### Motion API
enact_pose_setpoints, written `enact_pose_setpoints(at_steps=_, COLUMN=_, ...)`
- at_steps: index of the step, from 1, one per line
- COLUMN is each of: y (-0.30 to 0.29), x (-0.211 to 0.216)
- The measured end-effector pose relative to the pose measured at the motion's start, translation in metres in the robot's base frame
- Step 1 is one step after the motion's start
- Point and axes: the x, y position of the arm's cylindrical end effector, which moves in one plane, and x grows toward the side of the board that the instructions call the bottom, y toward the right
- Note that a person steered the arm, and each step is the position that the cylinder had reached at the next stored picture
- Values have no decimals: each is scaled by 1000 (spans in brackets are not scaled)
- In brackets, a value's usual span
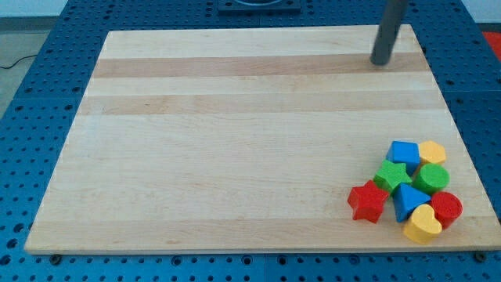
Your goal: Separate the yellow heart from the group of blocks
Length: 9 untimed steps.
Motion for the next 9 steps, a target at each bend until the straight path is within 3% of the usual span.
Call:
enact_pose_setpoints(at_steps=2, y=97, x=100)
enact_pose_setpoints(at_steps=5, y=81, x=253)
enact_pose_setpoints(at_steps=7, y=-10, x=300)
enact_pose_setpoints(at_steps=9, y=-27, x=303)
